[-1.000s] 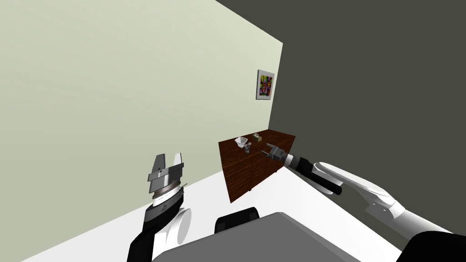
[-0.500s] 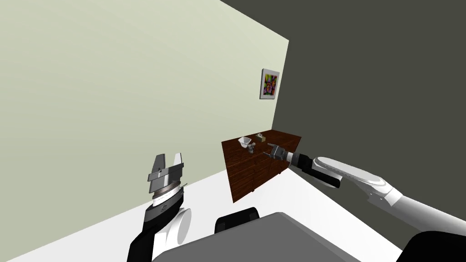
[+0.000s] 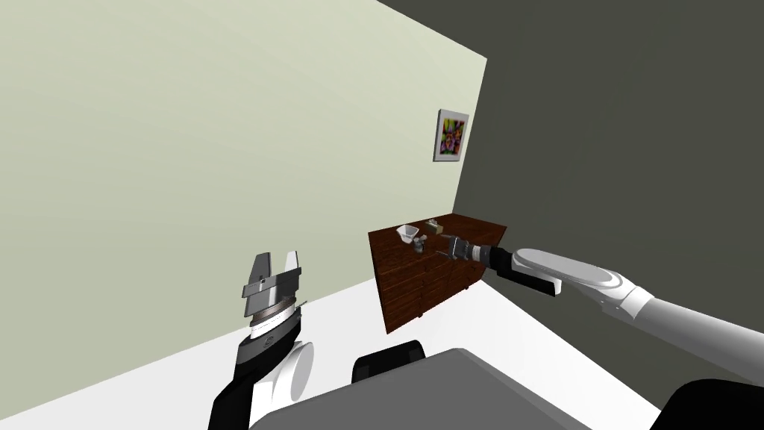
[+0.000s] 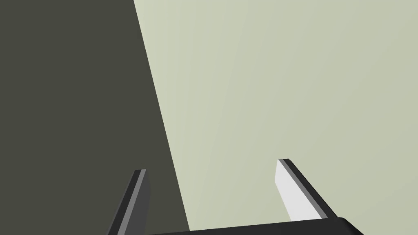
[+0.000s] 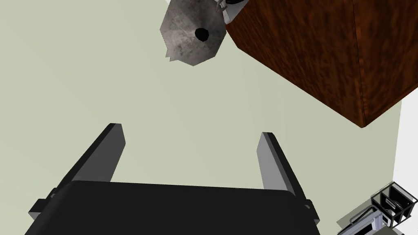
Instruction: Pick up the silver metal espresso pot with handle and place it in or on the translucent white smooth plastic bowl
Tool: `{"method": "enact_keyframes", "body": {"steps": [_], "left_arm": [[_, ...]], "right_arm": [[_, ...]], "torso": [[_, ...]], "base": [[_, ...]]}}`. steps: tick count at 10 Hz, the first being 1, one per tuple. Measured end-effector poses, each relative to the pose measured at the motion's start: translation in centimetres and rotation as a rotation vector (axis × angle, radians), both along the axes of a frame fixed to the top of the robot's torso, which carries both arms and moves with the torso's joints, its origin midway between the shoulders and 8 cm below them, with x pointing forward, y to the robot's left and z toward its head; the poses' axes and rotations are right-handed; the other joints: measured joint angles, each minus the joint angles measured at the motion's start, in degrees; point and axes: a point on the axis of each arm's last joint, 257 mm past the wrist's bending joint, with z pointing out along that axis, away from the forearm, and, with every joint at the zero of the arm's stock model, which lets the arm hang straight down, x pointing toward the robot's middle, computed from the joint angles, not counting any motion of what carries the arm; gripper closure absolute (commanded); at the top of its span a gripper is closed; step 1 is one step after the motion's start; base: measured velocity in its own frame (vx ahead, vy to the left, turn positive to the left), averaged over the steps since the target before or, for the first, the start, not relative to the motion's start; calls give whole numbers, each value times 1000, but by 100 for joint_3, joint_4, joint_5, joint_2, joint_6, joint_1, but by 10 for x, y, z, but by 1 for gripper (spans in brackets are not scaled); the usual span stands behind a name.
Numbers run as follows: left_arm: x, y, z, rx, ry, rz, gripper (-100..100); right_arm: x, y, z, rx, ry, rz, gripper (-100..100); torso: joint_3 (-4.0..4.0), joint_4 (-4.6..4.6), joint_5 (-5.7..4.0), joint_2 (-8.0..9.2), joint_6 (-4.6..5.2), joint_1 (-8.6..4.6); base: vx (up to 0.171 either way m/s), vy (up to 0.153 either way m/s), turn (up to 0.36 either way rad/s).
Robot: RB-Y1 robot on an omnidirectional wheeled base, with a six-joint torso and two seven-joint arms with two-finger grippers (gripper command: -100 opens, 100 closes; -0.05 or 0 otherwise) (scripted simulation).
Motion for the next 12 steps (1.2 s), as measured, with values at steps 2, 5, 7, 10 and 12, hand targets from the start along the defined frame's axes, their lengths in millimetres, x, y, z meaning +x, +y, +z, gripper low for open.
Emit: {"method": "enact_keyframes", "body": {"steps": [2,5,7,10,12], "left_arm": [[0,0,0,0,0,0,0],[0,0,0,0,0,0,0],[0,0,0,0,0,0,0],[0,0,0,0,0,0,0],[0,0,0,0,0,0,0]], "right_arm": [[4,-15,-6,-122,6,10,-100],[6,-42,-12,-324,23,35,-100],[9,-63,-17,-459,35,52,-100],[10,-85,-21,-610,60,79,-100],[5,-97,-33,-687,91,98,-100]], "torso": [[-1,0,-1,-1,3,1],[-4,-2,1,-7,1,2],[-3,-1,1,-5,2,6],[-2,-1,-1,-3,3,-4],[-8,-4,-3,-14,3,-9]], "base": [[32,52,52],[51,60,95],[51,67,69],[55,42,78],[62,19,46]]}}
